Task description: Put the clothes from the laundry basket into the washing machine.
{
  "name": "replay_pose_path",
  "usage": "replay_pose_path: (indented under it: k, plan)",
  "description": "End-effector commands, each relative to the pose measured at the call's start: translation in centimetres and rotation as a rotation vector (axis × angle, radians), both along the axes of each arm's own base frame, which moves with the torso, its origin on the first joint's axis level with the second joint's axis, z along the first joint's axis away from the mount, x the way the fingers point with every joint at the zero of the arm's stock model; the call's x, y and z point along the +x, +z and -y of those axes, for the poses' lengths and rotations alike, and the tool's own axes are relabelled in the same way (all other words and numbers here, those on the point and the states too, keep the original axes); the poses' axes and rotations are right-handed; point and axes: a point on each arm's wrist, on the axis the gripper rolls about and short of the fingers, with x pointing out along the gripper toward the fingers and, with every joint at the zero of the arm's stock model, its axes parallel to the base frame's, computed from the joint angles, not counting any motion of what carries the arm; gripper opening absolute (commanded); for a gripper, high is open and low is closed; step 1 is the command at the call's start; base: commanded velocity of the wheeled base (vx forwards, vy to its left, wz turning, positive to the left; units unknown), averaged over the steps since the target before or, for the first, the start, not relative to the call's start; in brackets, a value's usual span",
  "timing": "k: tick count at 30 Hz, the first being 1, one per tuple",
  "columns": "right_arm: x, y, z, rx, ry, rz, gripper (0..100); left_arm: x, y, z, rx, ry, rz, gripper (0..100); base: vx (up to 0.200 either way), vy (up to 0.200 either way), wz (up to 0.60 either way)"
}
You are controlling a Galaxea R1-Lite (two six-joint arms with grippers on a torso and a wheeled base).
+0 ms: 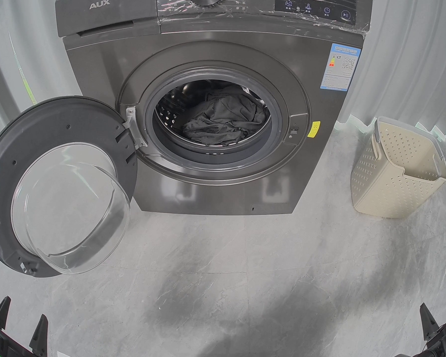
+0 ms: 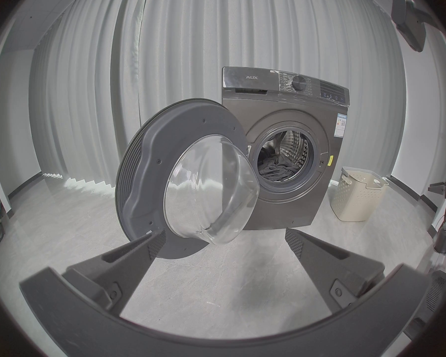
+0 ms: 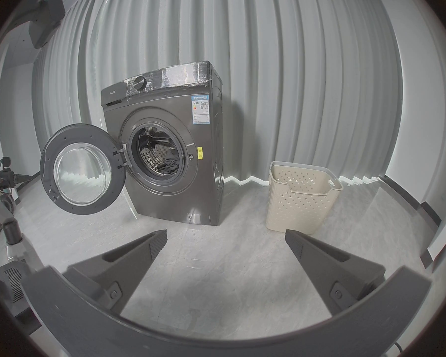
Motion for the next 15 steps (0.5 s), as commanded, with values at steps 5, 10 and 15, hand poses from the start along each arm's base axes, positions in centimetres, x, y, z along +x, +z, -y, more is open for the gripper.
replay_pose_path:
  k: [5,10,15]
  plan:
    - [-0.06,-0.25,0.00,0.001,0.001,0.008,100,0.06,-0.45,0.02,-0.002,-0.009,-0.006,100,0.000,0.200,0.00]
    - [-0.05,-0.28,0.00,0.003,0.001,0.008,100,0.06,-0.46,0.02,-0.005,-0.015,-0.008,100,0.000,0.200,0.00]
    - [-0.05,-0.26,0.00,0.006,0.001,0.009,100,0.06,-0.46,0.02,-0.002,-0.013,-0.008,100,0.000,0.160,0.00]
